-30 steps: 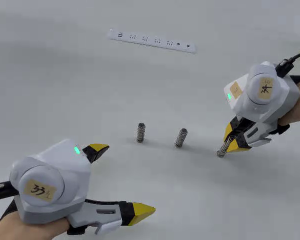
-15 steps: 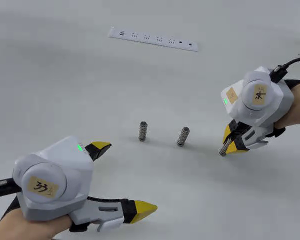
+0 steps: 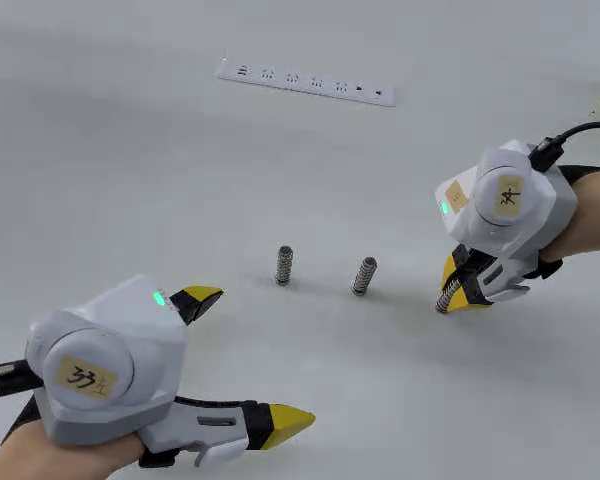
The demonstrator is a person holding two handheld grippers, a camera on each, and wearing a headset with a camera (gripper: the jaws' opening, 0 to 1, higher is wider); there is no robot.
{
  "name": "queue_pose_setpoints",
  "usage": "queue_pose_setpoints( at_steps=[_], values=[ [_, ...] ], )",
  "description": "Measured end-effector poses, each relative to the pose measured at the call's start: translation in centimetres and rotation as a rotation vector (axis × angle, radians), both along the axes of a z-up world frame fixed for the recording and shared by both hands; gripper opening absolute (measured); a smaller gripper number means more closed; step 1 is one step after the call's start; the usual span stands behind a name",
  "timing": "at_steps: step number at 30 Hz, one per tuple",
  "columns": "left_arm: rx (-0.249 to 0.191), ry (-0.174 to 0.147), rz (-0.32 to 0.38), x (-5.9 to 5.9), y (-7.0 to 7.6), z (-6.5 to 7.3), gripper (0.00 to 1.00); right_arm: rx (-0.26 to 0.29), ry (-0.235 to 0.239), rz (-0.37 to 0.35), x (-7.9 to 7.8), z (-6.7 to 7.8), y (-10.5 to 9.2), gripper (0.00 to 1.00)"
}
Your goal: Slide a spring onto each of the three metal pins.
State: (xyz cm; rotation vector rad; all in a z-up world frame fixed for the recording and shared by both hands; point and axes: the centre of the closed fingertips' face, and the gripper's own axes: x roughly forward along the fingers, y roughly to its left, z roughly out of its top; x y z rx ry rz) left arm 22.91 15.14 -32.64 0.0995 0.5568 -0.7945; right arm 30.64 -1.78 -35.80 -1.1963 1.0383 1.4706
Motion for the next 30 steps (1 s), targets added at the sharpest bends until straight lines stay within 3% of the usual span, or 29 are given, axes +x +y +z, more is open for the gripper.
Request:
queue_pose_setpoints(
  at_steps=[5, 12, 25, 30],
  values=[
    [0.0, -0.001, -0.001, 0.1, 0.0, 0.0, 0.9, 0.008, 0.016, -0.017, -0.4, 0.1, 0.2, 0.17],
    [0.001, -0.006, -0.006, 0.2, 0.0, 0.2, 0.9, 0.033, 0.019, -0.039, -0.7, 0.2, 0.4, 0.41],
    [-0.004, -0.011, -0.004, 0.3, -0.1, 0.5, 0.9, 0.148, 0.031, -0.132, -1.4, -0.1, 1.1, 0.84],
    [-0.003, -0.015, -0.008, 0.2, -0.2, 0.7, 0.91, 0.183, 0.024, -0.162, -1.5, -0.1, 1.3, 0.94]
  ],
)
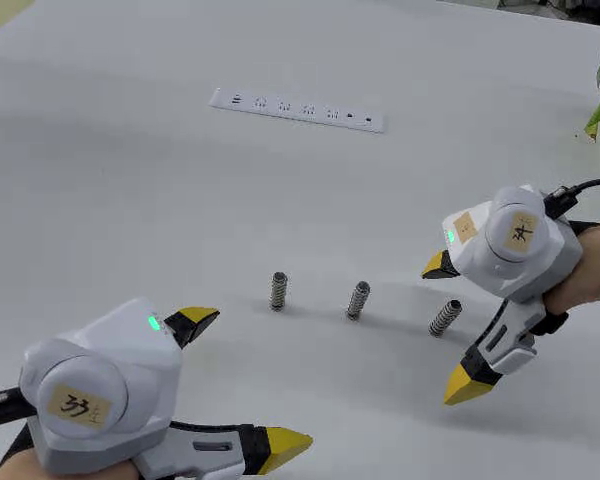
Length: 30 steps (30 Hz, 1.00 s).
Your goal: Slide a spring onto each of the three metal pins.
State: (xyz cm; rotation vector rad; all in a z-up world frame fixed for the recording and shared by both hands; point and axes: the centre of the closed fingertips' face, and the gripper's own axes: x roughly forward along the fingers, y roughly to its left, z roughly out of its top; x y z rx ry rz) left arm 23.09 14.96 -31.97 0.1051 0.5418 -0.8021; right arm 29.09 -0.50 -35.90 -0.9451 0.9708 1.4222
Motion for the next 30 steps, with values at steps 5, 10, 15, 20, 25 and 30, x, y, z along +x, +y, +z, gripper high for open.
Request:
queue_pose_setpoints(
  at_steps=[5, 10, 15, 20, 25, 30],
  values=[
    [-0.002, -0.005, -0.002, 0.0, 0.0, 0.3, 0.91, 0.042, -0.021, -0.041, 0.1, 0.2, 0.2, 0.99],
    [-0.001, -0.012, -0.005, 0.0, 0.0, 0.6, 0.91, 0.086, -0.035, -0.086, -0.1, 0.7, 0.4, 0.99],
    [0.001, -0.014, -0.007, -0.1, 0.1, 0.7, 0.91, 0.127, -0.048, -0.134, -0.5, 1.2, 0.2, 0.99],
    [0.005, -0.015, -0.012, -0.2, 0.2, 0.8, 0.91, 0.137, -0.07, -0.143, -1.1, 1.9, -0.3, 0.99],
    [0.005, -0.022, -0.017, -0.1, 0.2, 1.0, 0.91, 0.169, -0.093, -0.2, -1.2, 2.4, -1.1, 0.99],
    [-0.024, -0.012, -0.005, -0.1, 0.4, 1.4, 0.91, 0.224, -0.108, -0.278, -2.1, 3.3, -1.7, 0.99]
  ],
)
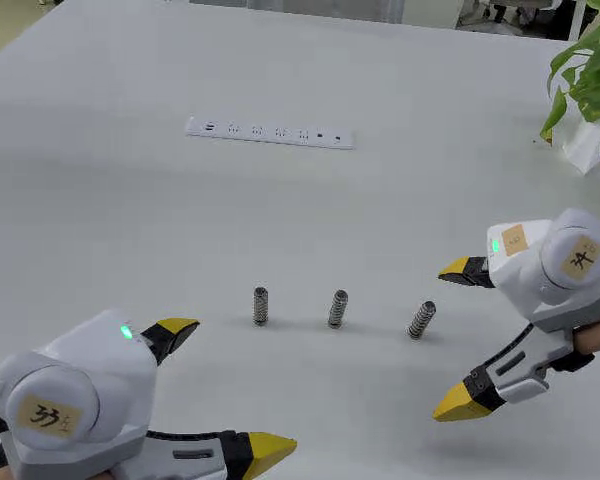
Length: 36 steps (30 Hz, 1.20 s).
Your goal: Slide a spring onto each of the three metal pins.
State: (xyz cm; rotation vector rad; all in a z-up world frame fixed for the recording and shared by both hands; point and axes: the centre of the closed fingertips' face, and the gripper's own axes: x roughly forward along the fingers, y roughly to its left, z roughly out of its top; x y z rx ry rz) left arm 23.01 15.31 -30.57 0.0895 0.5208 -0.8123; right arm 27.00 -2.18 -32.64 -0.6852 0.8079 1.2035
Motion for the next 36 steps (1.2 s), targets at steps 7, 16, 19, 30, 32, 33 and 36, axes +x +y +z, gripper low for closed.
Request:
queue_pose_setpoints(
  at_steps=[7, 16, 19, 30, 32, 33, 36],
  values=[
    [0.031, -0.002, -0.015, -0.3, 0.4, 0.0, 0.91, 0.068, -0.002, -0.099, -1.8, 0.0, -1.3, 0.99],
    [0.041, -0.011, -0.02, -0.2, 0.9, 0.5, 0.91, 0.145, -0.027, -0.248, -3.8, 0.3, -3.2, 0.99],
    [0.04, -0.008, -0.02, -0.2, 1.0, 0.5, 0.91, 0.174, -0.035, -0.289, -4.6, 0.7, -3.6, 0.99],
    [0.036, 0.006, -0.016, -0.2, 1.2, 0.2, 0.91, 0.215, -0.03, -0.404, -6.2, 0.1, -4.9, 0.99],
    [0.038, 0.007, -0.018, -0.2, 1.2, 0.1, 0.91, 0.224, -0.031, -0.414, -6.1, 0.1, -4.9, 0.99],
    [0.041, 0.011, -0.017, -0.2, 1.3, 0.0, 0.91, 0.225, -0.03, -0.418, -6.1, 0.1, -4.9, 0.99],
    [0.038, 0.009, -0.012, -0.1, 1.3, 0.0, 0.91, 0.235, -0.039, -0.43, -5.9, 0.1, -4.8, 0.99]
  ],
)
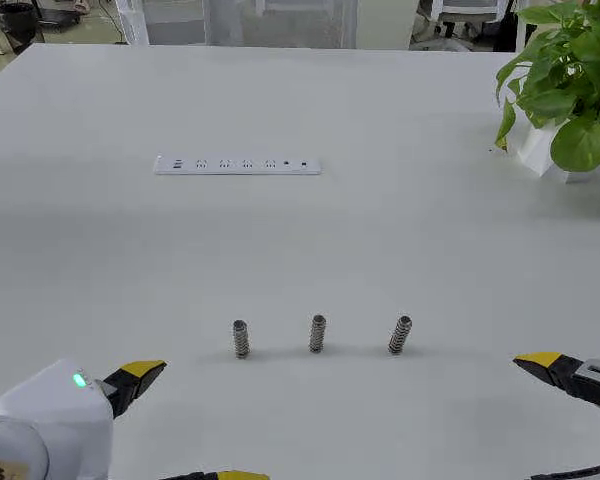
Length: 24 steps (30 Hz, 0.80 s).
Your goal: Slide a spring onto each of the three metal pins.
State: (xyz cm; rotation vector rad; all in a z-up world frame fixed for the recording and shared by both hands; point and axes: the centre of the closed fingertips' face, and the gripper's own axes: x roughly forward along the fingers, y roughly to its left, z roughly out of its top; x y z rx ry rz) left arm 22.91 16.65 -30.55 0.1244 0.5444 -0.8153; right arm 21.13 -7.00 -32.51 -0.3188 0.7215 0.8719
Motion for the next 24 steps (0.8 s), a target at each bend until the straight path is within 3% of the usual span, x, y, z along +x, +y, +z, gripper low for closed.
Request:
queue_pose_setpoints(
  at_steps=[14, 24],
  values=[
    [-0.036, 0.0, 0.045, 0.4, 0.17, 0.01, 0.91, 0.006, -0.007, -0.018, 0.12, 0.35, 0.23, 0.99],
    [-0.035, 0.003, 0.048, 0.28, 0.31, -0.23, 0.91, 0.02, -0.007, -0.038, -0.22, 0.09, 0.4, 0.99]
  ],
)
